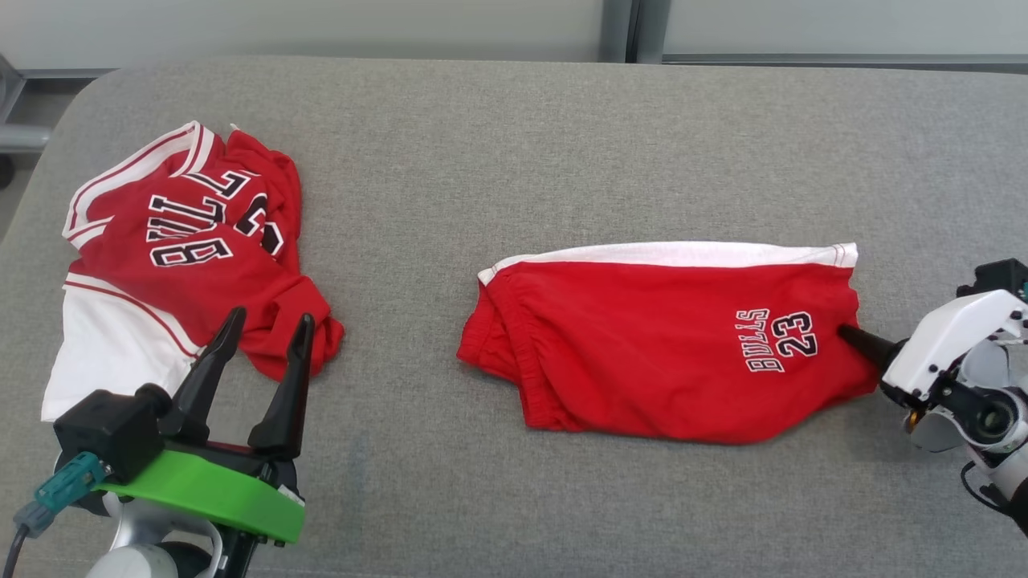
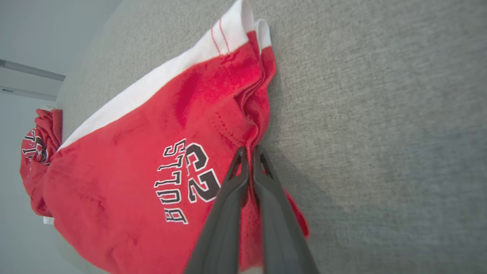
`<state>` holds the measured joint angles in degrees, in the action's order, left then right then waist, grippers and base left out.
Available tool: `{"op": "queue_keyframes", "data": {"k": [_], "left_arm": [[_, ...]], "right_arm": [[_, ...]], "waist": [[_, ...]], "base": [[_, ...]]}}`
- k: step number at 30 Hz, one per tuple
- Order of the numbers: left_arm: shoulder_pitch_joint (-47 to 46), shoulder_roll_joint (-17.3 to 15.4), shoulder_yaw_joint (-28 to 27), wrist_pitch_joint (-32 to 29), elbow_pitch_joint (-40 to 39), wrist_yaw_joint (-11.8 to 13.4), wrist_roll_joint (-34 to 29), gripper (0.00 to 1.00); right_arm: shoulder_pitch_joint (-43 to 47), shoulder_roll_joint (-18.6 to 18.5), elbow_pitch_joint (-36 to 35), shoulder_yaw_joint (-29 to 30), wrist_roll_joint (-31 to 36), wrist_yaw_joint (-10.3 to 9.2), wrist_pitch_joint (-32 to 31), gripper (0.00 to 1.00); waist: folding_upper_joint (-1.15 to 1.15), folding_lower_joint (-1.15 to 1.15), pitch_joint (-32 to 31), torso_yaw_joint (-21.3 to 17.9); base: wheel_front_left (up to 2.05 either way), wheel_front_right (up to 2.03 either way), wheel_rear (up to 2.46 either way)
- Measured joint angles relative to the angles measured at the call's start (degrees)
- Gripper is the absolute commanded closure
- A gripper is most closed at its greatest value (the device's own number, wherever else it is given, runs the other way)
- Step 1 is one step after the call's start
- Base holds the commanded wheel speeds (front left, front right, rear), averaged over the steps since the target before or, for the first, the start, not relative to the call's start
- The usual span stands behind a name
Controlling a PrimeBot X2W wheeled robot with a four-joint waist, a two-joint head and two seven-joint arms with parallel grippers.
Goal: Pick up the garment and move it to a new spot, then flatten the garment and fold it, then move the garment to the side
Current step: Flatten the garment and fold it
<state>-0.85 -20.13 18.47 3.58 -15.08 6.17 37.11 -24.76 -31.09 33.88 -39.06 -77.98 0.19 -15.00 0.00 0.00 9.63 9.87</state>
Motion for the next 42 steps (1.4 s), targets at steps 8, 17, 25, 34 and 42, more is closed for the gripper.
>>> {"op": "queue_keyframes", "data": {"k": [8, 17, 25, 34, 42], "left_arm": [[0.25, 0.58, -0.48, 0.01, -0.46, 0.42, 0.47, 0.0], [1.22, 0.8, -1.89, 0.09, -0.56, 0.48, 0.54, 0.0], [1.13, 0.75, -1.15, -0.51, -1.31, 0.48, 0.52, 0.0], [0.35, 0.4, -0.46, -1.55, -1.86, 0.46, 0.51, 0.0], [-0.14, 0.4, -0.38, -1.6, -1.59, 0.41, 0.51, 0.0]], "right_arm": [[0.61, -8.02, 1.78, 6.09, -6.78, -1.37, -4.02, 1.0], [-2.99, -9.58, -8.7, 7.98, -6.73, 3.0, -3.93, 1.0], [-5.93, -4.75, -23.53, -1.44, -0.52, 5.35, -7.36, 1.0], [-5.64, 2.61, -27.77, -8.84, 5.8, 3.45, -7.95, 1.0], [-5.29, 6.19, -26.37, -11.49, 10.32, -0.3, -6.21, 1.0]], "waist": [[0.0, 0.0, -0.05, -1.32], [0.0, 0.0, -0.08, -2.31], [0.0, 0.0, -0.29, -3.01], [0.0, 0.0, 0.61, -1.98], [0.0, 0.0, 1.55, -0.51]], "base": [[0.0, 0.0, 0.0], [0.0, 0.0, 0.0], [0.0, 0.0, 0.0], [0.0, 0.0, 0.0], [0.0, 0.0, 0.0]]}}
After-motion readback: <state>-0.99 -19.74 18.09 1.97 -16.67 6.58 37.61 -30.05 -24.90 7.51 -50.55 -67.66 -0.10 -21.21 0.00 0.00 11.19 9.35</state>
